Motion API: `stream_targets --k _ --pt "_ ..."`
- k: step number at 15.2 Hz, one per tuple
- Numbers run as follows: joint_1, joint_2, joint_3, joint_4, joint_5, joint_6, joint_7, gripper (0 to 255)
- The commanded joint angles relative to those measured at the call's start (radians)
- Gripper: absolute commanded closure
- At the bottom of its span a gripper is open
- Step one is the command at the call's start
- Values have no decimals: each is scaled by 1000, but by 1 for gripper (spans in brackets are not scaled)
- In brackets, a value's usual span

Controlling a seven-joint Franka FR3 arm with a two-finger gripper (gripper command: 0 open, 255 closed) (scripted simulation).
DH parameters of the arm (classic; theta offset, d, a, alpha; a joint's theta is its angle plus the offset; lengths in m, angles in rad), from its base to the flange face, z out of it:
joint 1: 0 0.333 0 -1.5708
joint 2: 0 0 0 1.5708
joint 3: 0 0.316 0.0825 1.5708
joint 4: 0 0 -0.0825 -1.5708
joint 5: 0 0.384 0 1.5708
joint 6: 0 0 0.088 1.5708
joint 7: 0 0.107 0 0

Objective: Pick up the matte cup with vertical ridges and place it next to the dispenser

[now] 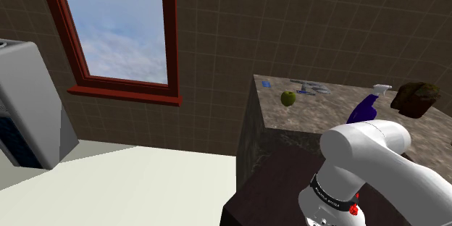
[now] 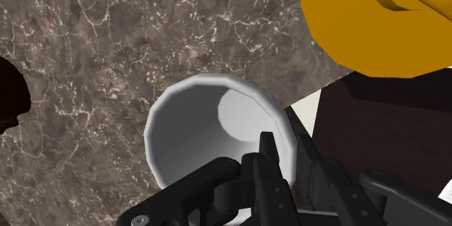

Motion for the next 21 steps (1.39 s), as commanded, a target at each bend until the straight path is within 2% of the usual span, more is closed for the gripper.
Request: stream_targets --k 1,11,21 --pt "-10 -18 -18 -21 -17 9 0 255" --pt "-71 -97 -121 -114 -109 53 -16 255" --pt "-166 -97 -263 -189 -178 162 -49 255"
